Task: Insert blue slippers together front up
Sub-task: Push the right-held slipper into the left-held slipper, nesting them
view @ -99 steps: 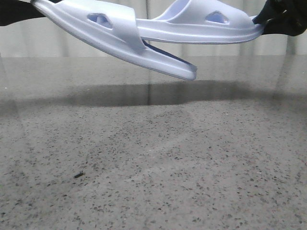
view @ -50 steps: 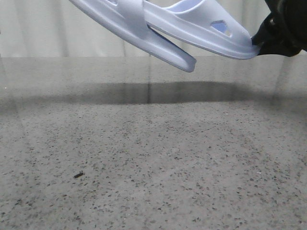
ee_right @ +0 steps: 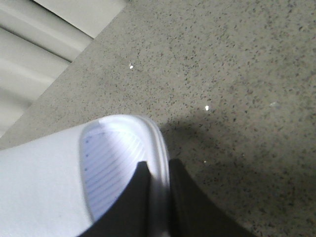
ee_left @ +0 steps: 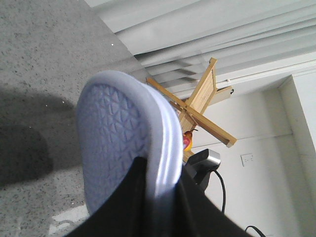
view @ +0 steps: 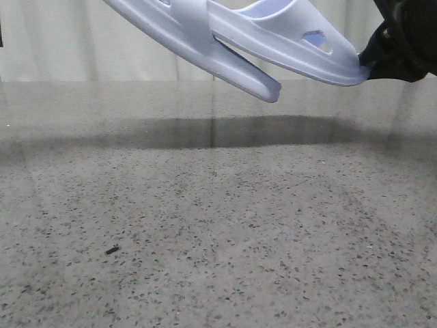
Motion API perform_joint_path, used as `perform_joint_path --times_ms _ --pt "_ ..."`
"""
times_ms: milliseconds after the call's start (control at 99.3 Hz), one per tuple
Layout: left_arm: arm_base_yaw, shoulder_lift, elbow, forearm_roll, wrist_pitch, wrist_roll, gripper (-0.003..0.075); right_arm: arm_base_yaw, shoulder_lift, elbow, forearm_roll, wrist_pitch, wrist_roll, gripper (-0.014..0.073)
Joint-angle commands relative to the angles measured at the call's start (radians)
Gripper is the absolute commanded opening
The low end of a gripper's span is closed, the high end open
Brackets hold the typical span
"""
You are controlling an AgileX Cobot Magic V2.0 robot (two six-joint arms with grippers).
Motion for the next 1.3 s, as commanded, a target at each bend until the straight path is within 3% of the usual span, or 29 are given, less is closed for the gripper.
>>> perform_joint_path --times_ms 0,1047,1158,1288 --pt "-0.052 -0.031 -0.036 -0.103 0.170 -0.018 0.0016 0.014 -0.019 -0.026 -0.029 -0.019 -0.016 -0.0107" --pt "-0.087 -0.031 -0.036 -0.103 0.143 -0.042 0.0017 0.086 -0.019 -0.026 -0.030 -0.106 -0.016 -0.0102" --pt "-0.087 -0.031 -0.036 -0.103 0.145 -0.042 0.0017 0.086 -0.023 -0.026 -0.030 -0.123 -0.016 -0.0015" --pt "-0.087 -0.031 -0.036 -0.103 0.146 -0.042 0.0017 0.086 -0.023 -0.026 -0.030 -0.125 -0.016 0.0211"
